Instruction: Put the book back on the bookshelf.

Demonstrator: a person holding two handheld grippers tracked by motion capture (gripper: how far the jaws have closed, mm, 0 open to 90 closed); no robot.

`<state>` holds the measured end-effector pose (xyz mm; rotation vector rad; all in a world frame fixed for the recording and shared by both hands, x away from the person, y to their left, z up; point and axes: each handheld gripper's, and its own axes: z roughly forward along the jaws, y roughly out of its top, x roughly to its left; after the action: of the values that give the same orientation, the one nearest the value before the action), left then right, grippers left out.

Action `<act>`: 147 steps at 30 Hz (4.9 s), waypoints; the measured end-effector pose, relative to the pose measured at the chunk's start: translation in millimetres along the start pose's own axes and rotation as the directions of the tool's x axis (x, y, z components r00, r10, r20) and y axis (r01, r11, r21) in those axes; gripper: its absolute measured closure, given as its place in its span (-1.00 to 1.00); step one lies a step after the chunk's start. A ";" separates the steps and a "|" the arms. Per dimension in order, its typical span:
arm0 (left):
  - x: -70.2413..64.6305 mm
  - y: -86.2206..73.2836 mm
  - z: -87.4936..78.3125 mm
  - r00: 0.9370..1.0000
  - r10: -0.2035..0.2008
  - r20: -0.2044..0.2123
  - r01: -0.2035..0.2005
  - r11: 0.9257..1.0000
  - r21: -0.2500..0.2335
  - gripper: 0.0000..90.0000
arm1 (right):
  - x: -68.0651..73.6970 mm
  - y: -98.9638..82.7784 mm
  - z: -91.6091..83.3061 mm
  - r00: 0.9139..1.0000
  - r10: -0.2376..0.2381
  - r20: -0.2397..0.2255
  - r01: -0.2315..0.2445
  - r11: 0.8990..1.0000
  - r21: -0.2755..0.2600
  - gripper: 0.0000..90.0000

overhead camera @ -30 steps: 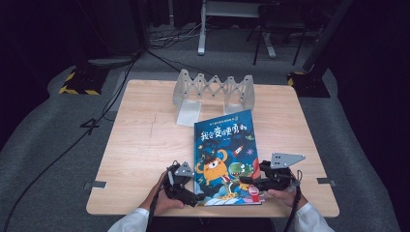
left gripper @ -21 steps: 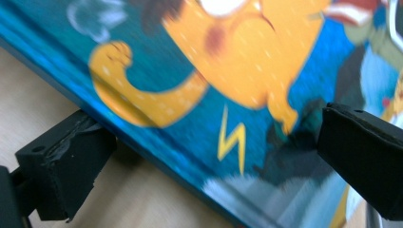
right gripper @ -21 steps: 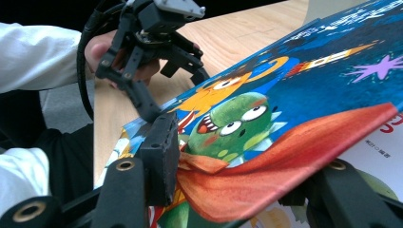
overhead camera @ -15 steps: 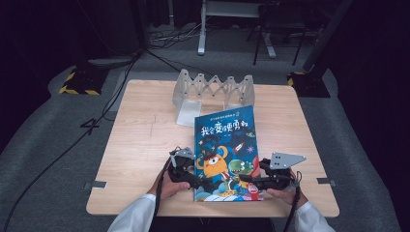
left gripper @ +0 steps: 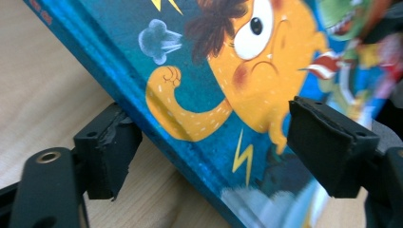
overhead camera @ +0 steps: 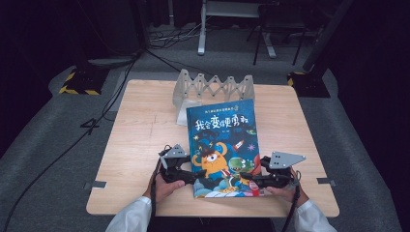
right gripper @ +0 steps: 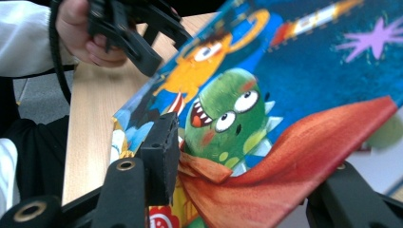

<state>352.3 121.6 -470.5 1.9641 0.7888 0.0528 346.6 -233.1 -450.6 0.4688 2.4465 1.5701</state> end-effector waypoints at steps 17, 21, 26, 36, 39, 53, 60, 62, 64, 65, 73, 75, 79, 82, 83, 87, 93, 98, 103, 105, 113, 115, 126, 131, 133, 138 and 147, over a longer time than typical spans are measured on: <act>-26.2 4.8 -18.5 0.984 0.160 -0.075 -0.165 0.983 -0.077 -0.55 | -2.1 -5.3 -1.8 0.996 -0.033 0.084 0.034 0.999 -0.001 0.13; -30.2 5.5 -23.3 0.981 0.184 -0.063 -0.190 0.976 -0.107 -0.49 | -0.4 -9.1 -1.9 0.992 -0.057 0.113 0.054 0.998 0.024 0.14; -40.3 9.2 -24.8 0.968 0.238 -0.080 -0.247 0.962 -0.114 -0.41 | 0.1 -14.3 0.4 0.992 -0.054 0.117 0.050 0.998 0.039 0.22; -46.4 16.1 -19.3 0.958 0.272 -0.087 -0.281 0.951 -0.126 -0.38 | -0.5 -18.7 1.0 0.989 -0.063 0.132 0.059 0.998 0.038 0.26; -49.4 15.6 -15.5 0.950 0.292 -0.110 -0.304 0.945 -0.117 -0.24 | 0.7 -19.8 0.1 0.988 -0.068 0.141 0.064 0.997 0.034 0.27; -56.0 6.6 1.4 0.931 0.361 -0.058 -0.366 0.922 -0.130 0.47 | 8.1 -35.8 -24.4 0.976 -0.064 0.209 0.049 0.996 0.074 0.20; -63.8 5.5 7.8 0.921 0.390 -0.014 -0.387 0.910 -0.148 0.81 | -7.8 -30.4 -50.1 0.955 0.058 0.291 -0.042 0.997 -0.060 -0.01; -64.7 5.5 8.5 0.917 0.398 -0.008 -0.395 0.907 -0.149 0.83 | -10.1 -22.6 -45.6 0.959 0.050 0.278 -0.032 0.997 -0.071 -0.03; -65.1 5.5 8.4 0.917 0.400 -0.012 -0.397 0.906 -0.147 0.83 | -11.2 -16.8 -39.0 0.961 0.031 0.276 -0.015 0.998 -0.062 -0.06; -64.9 5.1 9.0 0.917 0.398 -0.015 -0.396 0.906 -0.153 0.83 | -12.2 -13.4 -34.2 0.961 0.023 0.274 -0.008 0.998 -0.055 -0.06; -64.3 2.8 9.1 0.930 0.365 -0.041 -0.364 0.906 -0.215 0.82 | -14.7 -7.7 -15.6 0.970 0.017 0.241 -0.014 1.000 -0.015 -0.04; -63.4 5.5 5.4 0.937 0.347 -0.044 -0.345 0.899 -0.268 0.78 | -15.1 -8.3 -14.5 0.970 0.026 0.240 -0.021 0.999 -0.025 0.01; -65.5 9.8 4.6 0.929 0.365 -0.063 -0.368 0.887 -0.278 0.75 | -12.6 -8.5 -12.9 0.970 0.025 0.243 -0.017 0.999 -0.032 0.04; -65.7 9.6 2.2 0.927 0.370 -0.058 -0.371 0.882 -0.291 0.74 | -12.5 -8.5 -12.9 0.970 0.027 0.241 -0.020 0.999 -0.032 0.04; -65.9 10.0 1.2 0.924 0.376 -0.067 -0.379 0.878 -0.292 0.74 | -12.4 -8.5 -12.6 0.970 0.028 0.242 -0.020 0.999 -0.033 0.04; -65.7 9.9 1.6 0.919 0.388 -0.072 -0.392 0.875 -0.284 0.76 | -12.2 -8.4 -12.0 0.969 0.036 0.243 -0.029 0.999 -0.034 0.04; -65.7 10.2 2.9 0.905 0.419 -0.074 -0.422 0.861 -0.283 0.79 | -11.5 -9.6 -10.2 0.967 0.039 0.250 -0.035 0.999 -0.024 -0.02; -63.3 10.5 4.0 0.908 0.414 -0.063 -0.413 0.862 -0.293 0.78 | -9.1 -9.7 -5.3 0.962 0.022 0.273 -0.023 1.000 0.000 -0.07; -64.4 13.5 7.8 0.910 0.410 -0.059 -0.409 0.866 -0.287 0.80 | -8.8 -13.3 -4.5 0.957 0.031 0.290 -0.035 0.999 0.007 -0.15; -64.8 15.6 9.8 0.911 0.407 -0.060 -0.407 0.869 -0.282 0.82 | -8.5 -19.4 -4.4 0.952 0.022 0.305 -0.037 0.998 0.044 -0.22; -59.9 22.7 16.9 0.915 0.397 -0.067 -0.399 0.874 -0.277 0.84 | -13.7 -52.4 -19.6 0.927 0.067 0.369 -0.128 0.982 0.143 -0.36; -56.1 25.2 16.8 0.918 0.391 -0.068 -0.394 0.877 -0.275 0.84 | -17.3 -59.5 -24.1 0.916 0.090 0.391 -0.162 0.974 0.157 -0.37; -32.5 32.8 6.1 0.929 0.356 -0.103 -0.371 0.889 -0.269 0.84 | -15.6 -72.6 -29.8 0.896 0.104 0.432 -0.227 0.943 0.244 -0.60; -19.9 33.8 -4.4 0.941 0.320 -0.111 -0.338 0.897 -0.285 0.84 | -17.4 -72.7 -29.8 0.899 0.121 0.421 -0.242 0.938 0.247 -0.60; -15.3 35.6 -8.9 0.939 0.318 -0.134 -0.343 0.895 -0.286 0.84 | -17.1 -72.7 -29.5 0.899 0.121 0.420 -0.241 0.939 0.247 -0.60; -6.6 40.1 -16.9 0.930 0.323 -0.174 -0.361 0.893 -0.270 0.85 | -17.8 -72.5 -29.1 0.903 0.126 0.410 -0.244 0.937 0.249 -0.59; -3.4 46.9 -24.0 0.909 0.331 -0.252 -0.392 0.886 -0.250 0.85 | -19.8 -72.7 -28.7 0.903 0.144 0.405 -0.259 0.934 0.246 -0.59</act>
<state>364.7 124.0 -419.2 1.8087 0.4929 0.5740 344.1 -292.8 -504.8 1.0094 2.3795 1.0429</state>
